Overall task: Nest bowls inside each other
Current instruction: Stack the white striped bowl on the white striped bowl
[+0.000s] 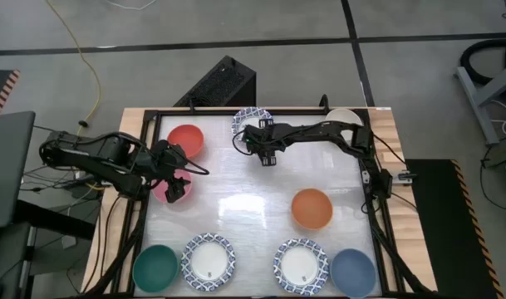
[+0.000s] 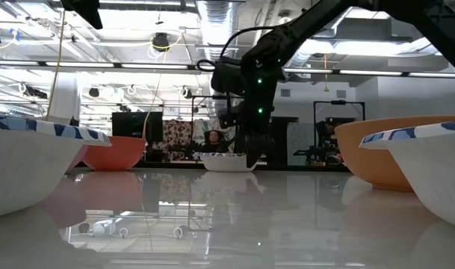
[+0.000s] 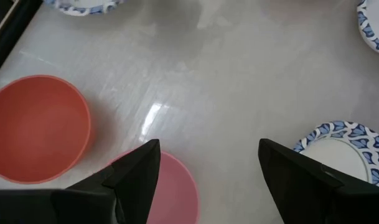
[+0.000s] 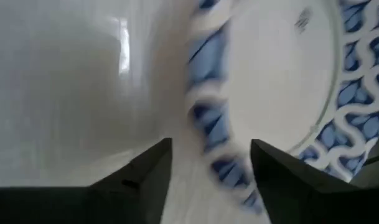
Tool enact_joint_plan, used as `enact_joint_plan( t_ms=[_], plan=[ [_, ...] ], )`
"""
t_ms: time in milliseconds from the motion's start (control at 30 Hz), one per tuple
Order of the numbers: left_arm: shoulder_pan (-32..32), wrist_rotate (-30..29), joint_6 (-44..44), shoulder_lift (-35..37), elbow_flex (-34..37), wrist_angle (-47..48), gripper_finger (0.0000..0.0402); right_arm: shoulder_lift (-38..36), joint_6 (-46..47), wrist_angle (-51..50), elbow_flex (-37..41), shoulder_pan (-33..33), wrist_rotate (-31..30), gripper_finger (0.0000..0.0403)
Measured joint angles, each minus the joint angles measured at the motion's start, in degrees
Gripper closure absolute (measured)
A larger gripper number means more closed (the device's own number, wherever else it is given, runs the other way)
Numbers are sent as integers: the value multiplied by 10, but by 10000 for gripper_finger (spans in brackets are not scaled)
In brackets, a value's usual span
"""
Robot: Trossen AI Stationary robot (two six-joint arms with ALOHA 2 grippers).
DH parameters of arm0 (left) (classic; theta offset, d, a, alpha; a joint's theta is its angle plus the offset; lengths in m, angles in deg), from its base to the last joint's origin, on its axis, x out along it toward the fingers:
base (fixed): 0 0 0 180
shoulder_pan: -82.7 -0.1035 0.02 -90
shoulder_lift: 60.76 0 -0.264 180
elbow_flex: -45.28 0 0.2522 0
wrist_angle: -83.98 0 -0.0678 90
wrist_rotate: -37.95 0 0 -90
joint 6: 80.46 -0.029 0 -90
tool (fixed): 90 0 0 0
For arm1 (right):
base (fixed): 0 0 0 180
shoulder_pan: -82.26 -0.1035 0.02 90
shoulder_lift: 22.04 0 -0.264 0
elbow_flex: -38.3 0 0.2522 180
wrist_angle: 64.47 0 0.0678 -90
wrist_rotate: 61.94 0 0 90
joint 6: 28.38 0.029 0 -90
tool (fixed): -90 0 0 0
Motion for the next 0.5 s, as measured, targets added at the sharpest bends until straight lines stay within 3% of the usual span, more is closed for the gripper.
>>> enact_joint_plan(
  t_ms=[333, 500],
  plan=[
    [0, -1, 0, 0, 0, 0, 141, -10, 32, -6, 0, -3, -1, 383],
    [0, -5, -3, 0, 0, 0, 141, -42, 40, 0, 0, -22, 5, 387]
  ],
)
